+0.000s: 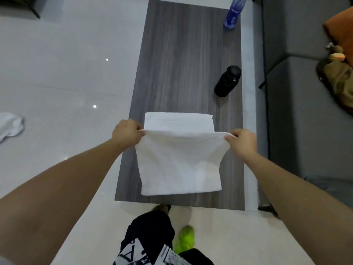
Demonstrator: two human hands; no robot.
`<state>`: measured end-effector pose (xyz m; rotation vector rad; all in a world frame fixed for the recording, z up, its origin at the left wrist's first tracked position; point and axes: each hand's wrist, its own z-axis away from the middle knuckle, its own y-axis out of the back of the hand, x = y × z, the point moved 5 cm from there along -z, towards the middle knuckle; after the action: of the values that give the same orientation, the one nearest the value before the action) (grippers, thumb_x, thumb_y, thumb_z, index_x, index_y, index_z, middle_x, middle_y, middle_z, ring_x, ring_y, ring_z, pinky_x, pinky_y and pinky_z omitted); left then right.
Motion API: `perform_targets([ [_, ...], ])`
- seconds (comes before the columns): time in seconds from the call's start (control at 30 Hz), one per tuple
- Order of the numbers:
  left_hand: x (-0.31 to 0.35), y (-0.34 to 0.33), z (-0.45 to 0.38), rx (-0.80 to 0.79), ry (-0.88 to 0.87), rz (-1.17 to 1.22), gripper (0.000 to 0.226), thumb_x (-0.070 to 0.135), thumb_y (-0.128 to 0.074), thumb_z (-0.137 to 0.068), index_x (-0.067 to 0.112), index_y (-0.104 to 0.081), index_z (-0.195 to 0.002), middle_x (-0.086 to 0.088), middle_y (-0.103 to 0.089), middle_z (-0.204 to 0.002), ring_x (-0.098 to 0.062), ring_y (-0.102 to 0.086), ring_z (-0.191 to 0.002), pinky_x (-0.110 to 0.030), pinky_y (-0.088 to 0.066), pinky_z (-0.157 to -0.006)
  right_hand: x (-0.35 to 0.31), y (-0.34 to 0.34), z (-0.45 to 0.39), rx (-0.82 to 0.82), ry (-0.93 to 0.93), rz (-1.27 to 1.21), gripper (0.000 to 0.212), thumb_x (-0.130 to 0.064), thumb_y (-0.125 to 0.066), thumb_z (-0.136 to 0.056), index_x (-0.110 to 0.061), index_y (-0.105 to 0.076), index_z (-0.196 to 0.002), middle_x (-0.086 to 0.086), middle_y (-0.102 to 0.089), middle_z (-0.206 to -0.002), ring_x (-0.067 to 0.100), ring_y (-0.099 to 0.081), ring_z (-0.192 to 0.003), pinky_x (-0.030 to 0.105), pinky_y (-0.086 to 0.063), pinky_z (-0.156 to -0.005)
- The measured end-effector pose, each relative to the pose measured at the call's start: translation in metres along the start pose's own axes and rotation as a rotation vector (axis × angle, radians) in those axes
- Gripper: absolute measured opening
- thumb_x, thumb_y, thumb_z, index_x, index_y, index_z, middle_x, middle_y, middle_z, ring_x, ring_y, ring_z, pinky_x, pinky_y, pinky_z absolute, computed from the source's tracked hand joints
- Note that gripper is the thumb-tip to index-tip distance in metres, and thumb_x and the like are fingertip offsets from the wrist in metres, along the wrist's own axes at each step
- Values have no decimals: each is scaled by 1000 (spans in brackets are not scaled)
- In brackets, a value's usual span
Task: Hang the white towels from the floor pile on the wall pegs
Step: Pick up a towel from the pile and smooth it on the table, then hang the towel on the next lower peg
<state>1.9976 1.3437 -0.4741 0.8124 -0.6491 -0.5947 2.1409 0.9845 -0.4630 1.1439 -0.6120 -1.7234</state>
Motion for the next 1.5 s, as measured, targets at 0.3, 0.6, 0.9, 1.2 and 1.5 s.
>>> perform_targets([
  [0.3, 1, -16, -63, 18, 46, 59, 25, 22, -58, -90, 13, -65, -112, -12, -67, -110, -33, -61, -99, -37, -51, -82, -21, -30, -64, 51, -90, -34, 30, -29, -63, -92, -14, -69, -117, 6, -72, -112, 26, -65, -105, 23, -44, -85],
  [0.6, -21, -184, -1, -300, -137, -58, 35, 26, -57, -94, 18, -58, -128, -8, -56, -130, -27, -52, -114, -36, -47, -88, 50, -187, 19, -347, 77, 211, 28, -23, -63, -93, -15, -69, -119, 8, -71, -107, 26, -58, -106, 31, -48, -87],
  [0.9, -26, -293, 66, -127, -453, -301, 42, 29, -72, -74, 12, -56, -110, -13, -52, -124, -34, -49, -111, -45, -41, -86, 94, -274, 74, -118, 622, 567, 36, -21, -74, -75, -19, -68, -110, 15, -60, -119, 37, -57, -100, 43, -43, -77],
  [1.2, -10, -252, 93, 51, -208, -131, 27, -3, -51, -83, 10, -49, -106, -12, -60, -88, -37, -57, -74, -41, -44, -61, 78, -230, 90, -56, 433, 134, 31, 7, -55, -75, -8, -63, -101, 11, -65, -90, 34, -59, -81, 34, -35, -66],
  [1.5, 8, 1, 192, 405, -214, -34, 30, 6, -44, -78, 14, -45, -107, -12, -62, -90, -36, -57, -77, -35, -38, -64, -111, -63, 153, 8, 777, 255, 13, -20, -48, -86, -20, -47, -99, 8, -66, -80, 34, -56, -70, 33, -30, -63],
])
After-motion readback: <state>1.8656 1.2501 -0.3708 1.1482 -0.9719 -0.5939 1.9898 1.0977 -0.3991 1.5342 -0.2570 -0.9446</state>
